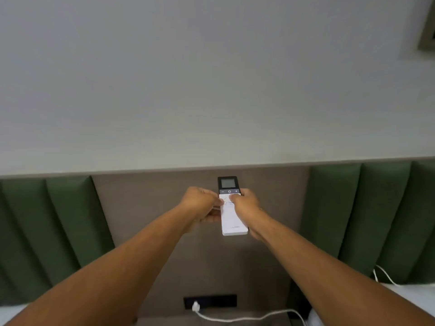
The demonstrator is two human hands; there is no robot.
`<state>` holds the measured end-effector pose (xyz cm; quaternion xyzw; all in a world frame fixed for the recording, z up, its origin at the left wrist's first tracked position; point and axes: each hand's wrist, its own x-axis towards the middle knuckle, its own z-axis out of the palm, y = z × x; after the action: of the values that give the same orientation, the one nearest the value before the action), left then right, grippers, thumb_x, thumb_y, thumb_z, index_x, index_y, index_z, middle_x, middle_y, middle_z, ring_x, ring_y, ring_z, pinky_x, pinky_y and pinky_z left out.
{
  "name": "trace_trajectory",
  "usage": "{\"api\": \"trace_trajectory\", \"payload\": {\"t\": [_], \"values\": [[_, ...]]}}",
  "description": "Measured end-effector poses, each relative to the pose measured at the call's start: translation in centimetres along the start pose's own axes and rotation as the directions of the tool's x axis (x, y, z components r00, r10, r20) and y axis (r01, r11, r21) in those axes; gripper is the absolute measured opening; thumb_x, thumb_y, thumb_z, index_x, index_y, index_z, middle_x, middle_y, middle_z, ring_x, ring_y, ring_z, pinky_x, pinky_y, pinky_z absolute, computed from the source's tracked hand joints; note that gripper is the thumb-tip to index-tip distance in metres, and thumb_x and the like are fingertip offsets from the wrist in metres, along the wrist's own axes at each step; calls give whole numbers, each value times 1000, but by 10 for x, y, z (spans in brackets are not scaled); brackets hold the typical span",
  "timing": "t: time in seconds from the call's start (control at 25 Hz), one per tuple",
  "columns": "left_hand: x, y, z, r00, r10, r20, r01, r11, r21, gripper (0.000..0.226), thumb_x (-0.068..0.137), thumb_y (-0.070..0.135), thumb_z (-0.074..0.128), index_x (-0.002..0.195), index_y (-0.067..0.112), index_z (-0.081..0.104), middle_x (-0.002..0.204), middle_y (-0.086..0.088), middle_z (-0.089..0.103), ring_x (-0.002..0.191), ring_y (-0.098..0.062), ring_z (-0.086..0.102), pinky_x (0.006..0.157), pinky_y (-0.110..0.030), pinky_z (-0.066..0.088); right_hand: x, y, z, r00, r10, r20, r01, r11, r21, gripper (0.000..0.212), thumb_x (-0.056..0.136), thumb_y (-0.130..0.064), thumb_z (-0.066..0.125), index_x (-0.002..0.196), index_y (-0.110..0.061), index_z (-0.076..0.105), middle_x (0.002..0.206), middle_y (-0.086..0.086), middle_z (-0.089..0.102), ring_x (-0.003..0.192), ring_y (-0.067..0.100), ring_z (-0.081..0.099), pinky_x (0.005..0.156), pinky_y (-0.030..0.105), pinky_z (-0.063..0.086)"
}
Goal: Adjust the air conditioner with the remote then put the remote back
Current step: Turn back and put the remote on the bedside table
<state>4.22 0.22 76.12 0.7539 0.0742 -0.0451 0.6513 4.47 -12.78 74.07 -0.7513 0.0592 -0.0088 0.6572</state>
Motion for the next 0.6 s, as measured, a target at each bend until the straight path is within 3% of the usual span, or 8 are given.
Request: {"api": "trace_trajectory", "payload": {"t": [0.12, 0.24, 0.32, 0.44, 0.6], "values": [[31, -82, 4, 990, -134, -39, 134, 991, -8, 8, 84, -7, 64, 88, -1, 69, 79, -17, 76, 68, -28, 75, 55, -35, 61, 18, 82, 24, 991, 133, -1, -132, 990, -39, 16, 95, -15, 49, 103, -29, 52, 90, 1, 69, 70, 20, 68, 55, 28, 56], [60, -190, 15, 948, -302, -102, 303, 953, -7, 12, 83, -5, 64, 85, 4, 71, 87, -16, 75, 75, -30, 73, 65, -39, 62, 37, 188, 57, 966, 255, -47, -259, 958, -123, 20, 94, -15, 52, 108, -26, 62, 96, 6, 72, 69, 24, 68, 52, 25, 51], [74, -268, 23, 904, -404, -142, 406, 914, -18, 17, 82, -6, 62, 87, 5, 73, 93, -18, 74, 85, -34, 71, 76, -46, 61, 40, 261, 82, 940, 334, -65, -340, 923, -182, 25, 92, -14, 56, 114, -18, 66, 104, 11, 73, 83, 32, 70, 65, 31, 56], [90, -394, 35, 828, -531, -180, 528, 847, -67, 22, 81, -7, 62, 93, 7, 74, 99, -17, 73, 92, -36, 69, 80, -50, 59, 39, 374, 111, 895, 432, -114, -447, 861, -244, 28, 90, -13, 60, 117, -12, 67, 115, 15, 70, 99, 34, 68, 84, 35, 55], [85, -546, 65, 745, -642, -181, 642, 764, -65, 17, 83, -1, 65, 96, 6, 75, 100, -19, 73, 90, -37, 69, 81, -50, 59, 25, 519, 123, 833, 536, -137, -546, 755, -364, 25, 89, -16, 62, 112, -10, 69, 113, 15, 72, 97, 33, 69, 83, 36, 58]]}}
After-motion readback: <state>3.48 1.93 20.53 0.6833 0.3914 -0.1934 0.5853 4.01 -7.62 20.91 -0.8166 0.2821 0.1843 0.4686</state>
